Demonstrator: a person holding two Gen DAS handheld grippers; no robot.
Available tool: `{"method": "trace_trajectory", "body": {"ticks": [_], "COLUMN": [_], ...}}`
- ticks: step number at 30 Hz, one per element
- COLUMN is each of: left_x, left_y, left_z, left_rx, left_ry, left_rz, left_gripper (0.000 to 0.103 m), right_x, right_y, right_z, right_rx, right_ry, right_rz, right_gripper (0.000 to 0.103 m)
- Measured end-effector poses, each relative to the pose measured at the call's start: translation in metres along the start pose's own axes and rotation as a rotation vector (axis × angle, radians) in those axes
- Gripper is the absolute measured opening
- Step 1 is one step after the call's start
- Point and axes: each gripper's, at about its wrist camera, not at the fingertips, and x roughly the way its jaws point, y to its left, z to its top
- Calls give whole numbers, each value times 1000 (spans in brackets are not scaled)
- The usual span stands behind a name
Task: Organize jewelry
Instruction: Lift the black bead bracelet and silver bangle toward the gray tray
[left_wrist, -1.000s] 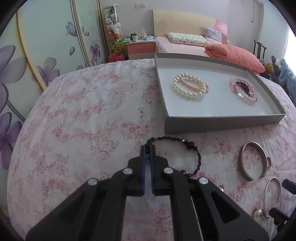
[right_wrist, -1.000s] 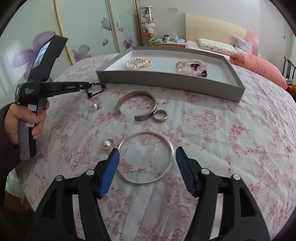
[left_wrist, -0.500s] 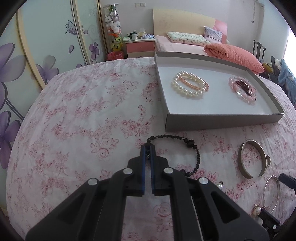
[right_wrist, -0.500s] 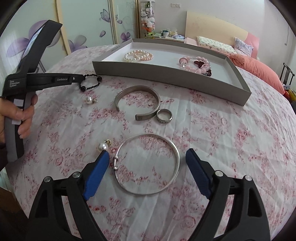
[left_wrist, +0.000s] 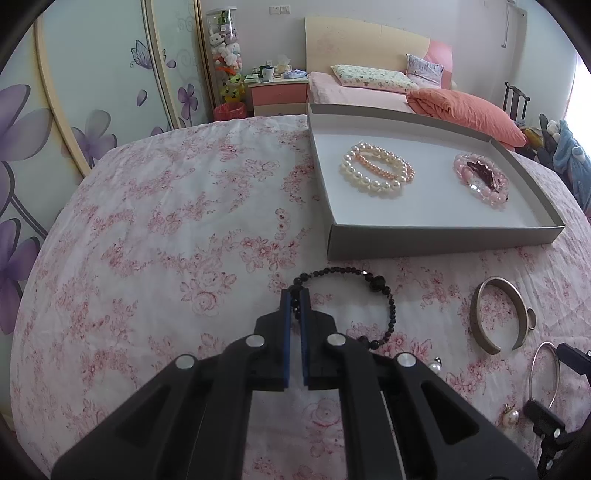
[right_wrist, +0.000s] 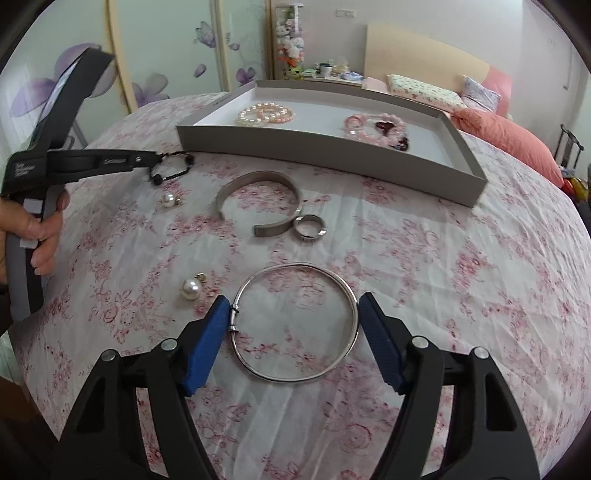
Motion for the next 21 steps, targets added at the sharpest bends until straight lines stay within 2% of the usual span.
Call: {"method": "trace_trajectory", "body": {"ticks": [6, 10, 18, 21], "left_x": [-20, -42, -81, -93], "left_y": [0, -6, -17, -20], "left_z": [-1, 0, 0, -1], "left_rx": [-33, -38, -56, -65], "left_ry": [-51, -114, -220, -256], "left_rz": [-45, -105, -202, -215], "left_gripper": [6, 6, 6, 6], "right_x": [-18, -32, -48, -56], "right_y": [-17, -21, -21, -22], "right_z": [4, 8, 12, 13], "right_rx": [72, 101, 125, 131], "right_ry": [-90, -156, -262, -311], "right_rz": [8, 16, 13, 9], "right_gripper": [71, 71, 71, 71]}}
